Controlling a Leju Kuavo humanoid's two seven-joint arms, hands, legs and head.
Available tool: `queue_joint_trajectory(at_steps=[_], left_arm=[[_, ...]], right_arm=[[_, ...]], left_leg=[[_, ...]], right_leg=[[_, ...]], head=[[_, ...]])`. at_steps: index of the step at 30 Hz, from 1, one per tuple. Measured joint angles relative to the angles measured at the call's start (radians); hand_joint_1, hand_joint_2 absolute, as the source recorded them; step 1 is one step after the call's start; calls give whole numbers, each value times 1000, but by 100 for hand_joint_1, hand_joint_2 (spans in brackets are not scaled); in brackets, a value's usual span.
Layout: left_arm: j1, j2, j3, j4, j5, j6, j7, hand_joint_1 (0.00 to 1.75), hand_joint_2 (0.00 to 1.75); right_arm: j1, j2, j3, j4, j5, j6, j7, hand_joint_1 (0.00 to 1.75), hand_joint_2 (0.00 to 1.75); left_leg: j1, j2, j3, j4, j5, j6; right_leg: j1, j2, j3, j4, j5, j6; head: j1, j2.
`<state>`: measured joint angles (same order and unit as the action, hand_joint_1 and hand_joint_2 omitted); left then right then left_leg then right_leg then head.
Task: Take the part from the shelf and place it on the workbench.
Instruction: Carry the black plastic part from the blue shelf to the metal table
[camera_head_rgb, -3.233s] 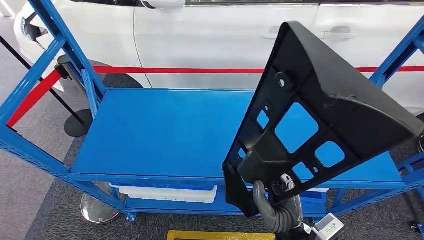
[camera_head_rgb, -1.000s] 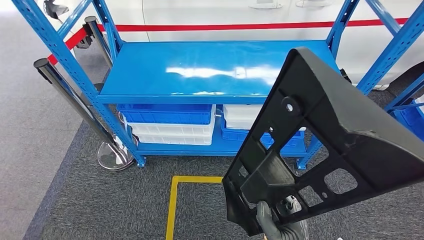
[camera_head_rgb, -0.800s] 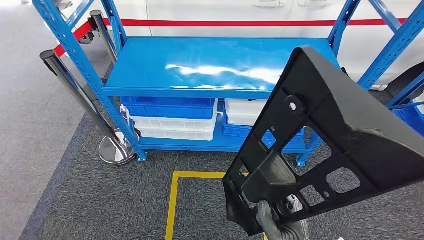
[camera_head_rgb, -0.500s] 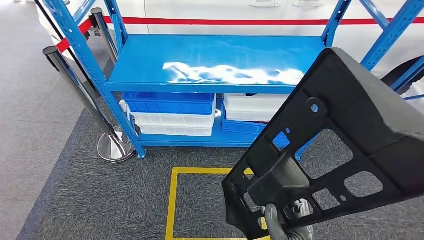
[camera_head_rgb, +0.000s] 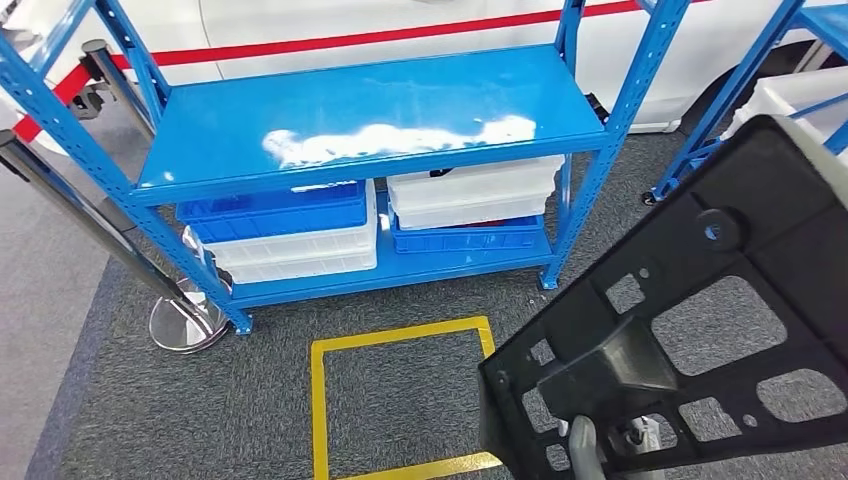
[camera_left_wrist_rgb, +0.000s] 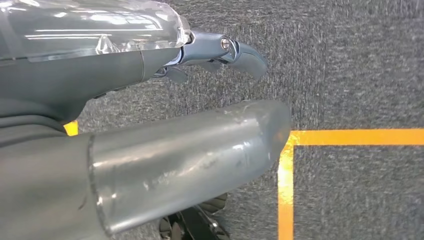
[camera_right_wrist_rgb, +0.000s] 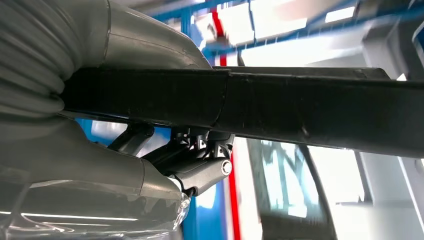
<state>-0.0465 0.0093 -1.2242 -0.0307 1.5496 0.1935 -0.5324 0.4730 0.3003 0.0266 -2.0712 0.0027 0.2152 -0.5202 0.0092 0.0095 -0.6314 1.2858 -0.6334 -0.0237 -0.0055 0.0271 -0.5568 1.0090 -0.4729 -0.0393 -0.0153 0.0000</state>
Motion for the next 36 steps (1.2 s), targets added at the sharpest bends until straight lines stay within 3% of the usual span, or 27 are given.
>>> queue_joint_trajectory(at_steps=[4, 9, 10, 12, 13, 14, 16, 17, 18, 19, 20, 21, 23, 24, 26, 27, 29, 31, 33, 34, 36], left_arm=[[1, 0, 0, 2, 0, 2, 3, 0, 0], [1, 0, 0, 2, 0, 4, 4, 0, 0], [1, 0, 0, 2, 0, 6, 6, 0, 0], [2, 0, 0, 3, 0, 14, 14, 0, 0], [2, 0, -2, 4, 0, 17, 19, 0, 0], [1, -1, -5, 5, 0, 16, 23, 0, 0], [2, -2, -11, 8, 0, 6, 24, 0, 0], [3, -2, -12, 10, 0, 0, 23, 0, 0], [3, -2, -12, 11, 0, -2, 23, 0, 0], [3, -1, -13, 11, 0, -3, 23, 0, 0], [1, -1, -14, 11, 0, -3, 23, 0, 0], [0, 0, -15, 11, 0, -4, 23, 0, 0], [-1, 2, -18, 11, 0, -5, 23, 0, 0], [-2, 4, -19, 11, 0, -7, 24, 0, 0], [-5, 12, -19, 12, 0, -10, 27, 0, 0], [-8, 17, -19, 13, 0, -12, 31, 0, 0], [-9, 26, -19, 13, 0, -17, 38, 0, 0], [-4, 34, -19, 13, 0, -21, 44, 0, 0], [1, 40, -19, 14, 0, -25, 49, 0, 0], [2, 42, -19, 14, 0, -27, 50, 0, 0], [2, 47, -21, 14, 0, -32, 52, 0, 0]], right_arm=[[31, 16, -54, -14, -4, -4, -12, 175, 175], [33, 17, -57, -16, -5, -5, -13, 175, 175], [35, 19, -61, -18, -6, -7, -13, 175, 175], [43, 24, -73, -23, -11, -12, -17, 175, 175], [52, 28, -86, -30, -15, -16, -19, 175, 175], [62, 32, -102, -37, -19, -19, -23, 175, 175], [80, 37, -130, -49, -26, -24, -27, 175, 175], [84, 37, -137, -50, -27, -24, -28, 175, 175], [87, 37, -140, -50, -28, -24, -28, 175, 175], [89, 37, -143, -50, -29, -24, -28, 175, 175], [90, 37, -147, -50, -29, -24, -28, 175, 175], [91, 37, -150, -50, -30, -23, -29, 175, 175], [92, 38, -156, -50, -31, -20, -32, 175, 175], [93, 38, -160, -50, -32, -17, -35, 175, 175], [99, 39, -171, -50, -34, -10, -44, 175, 175], [102, 39, -177, -50, -35, -7, -49, 175, 175], [105, 42, -186, -50, -34, -2, -60, 175, 175], [106, 44, -190, -50, -33, -1, -69, 175, 175], [107, 45, -194, -50, -30, -1, -79, 175, 175], [108, 46, -198, -51, -27, -2, -84, 175, 175], [109, 46, -204, -52, -23, -3, -91, 175, 175]], left_leg=[[2, -9, 62, -119, 85, 5], [2, -14, 73, -141, 96, 5], [3, -20, 84, -162, 107, 6], [6, -64, 112, -226, 120, 10], [6, -76, 122, -251, 123, 15], [7, -69, 126, -271, 125, 26], [5, -11, 124, -285, 133, 44], [5, 16, 122, -288, 137, 50], [4, 32, 121, -288, 136, 49], [4, 46, 121, -288, 135, 48], [4, 59, 122, -288, 134, 47], [3, 71, 126, -288, 132, 44], [-2, 92, 131, -285, 126, 34], [-5, 101, 134, -285, 124, 29], [-6, 120, 138, -285, 121, 20], [-4, 115, 139, -281, 115, 14], [1, 65, 120, -229, 75, 4], [4, 10, 65, -103, 4, -1], [4, -2, 16, 2, -29, -3], [4, -4, 14, 3, -15, -3], [8, -21, 55, -97, 59, -2]], right_leg=[[0, 37, -3, 9, 2, 3], [0, 40, -3, 10, 1, 3], [0, 44, -4, 11, 1, 4], [1, 57, -8, 16, 1, 8], [-1, 75, -15, 17, 5, 18], [-1, 61, -41, 57, -16, 30], [-3, 20, -113, 186, -81, 54], [-4, -13, -148, 261, -117, 59], [-6, -18, -159, 288, -121, 61], [-8, -23, -150, 277, -105, 62], [-9, -31, -122, 230, -76, 62], [-8, -50, -80, 160, -45, 59], [0, -92, -15, 44, -12, 47], [4, -103, -3, 18, -10, 41], [7, -86, -6, 11, -9, 28], [6, -76, -7, 8, -7, 22], [1, -54, -7, 2, 0, 8], [-1, -31, -10, 1, 3, 1], [0, -3, -12, 4, 4, -1], [0, 11, -12, 6, 4, -1], [-1, 40, -13, 13, 3, 1]], head=[[0, 0], [0, 0], [0, 0], [0, 0], [1, 0], [4, 0], [11, 0], [14, 0], [15, 0], [15, 0], [15, 0], [15, 0], [14, 0], [13, 0], [11, 0], [10, 0], [7, 0], [2, 0], [2, 0], [2, 0], [1, 0]])
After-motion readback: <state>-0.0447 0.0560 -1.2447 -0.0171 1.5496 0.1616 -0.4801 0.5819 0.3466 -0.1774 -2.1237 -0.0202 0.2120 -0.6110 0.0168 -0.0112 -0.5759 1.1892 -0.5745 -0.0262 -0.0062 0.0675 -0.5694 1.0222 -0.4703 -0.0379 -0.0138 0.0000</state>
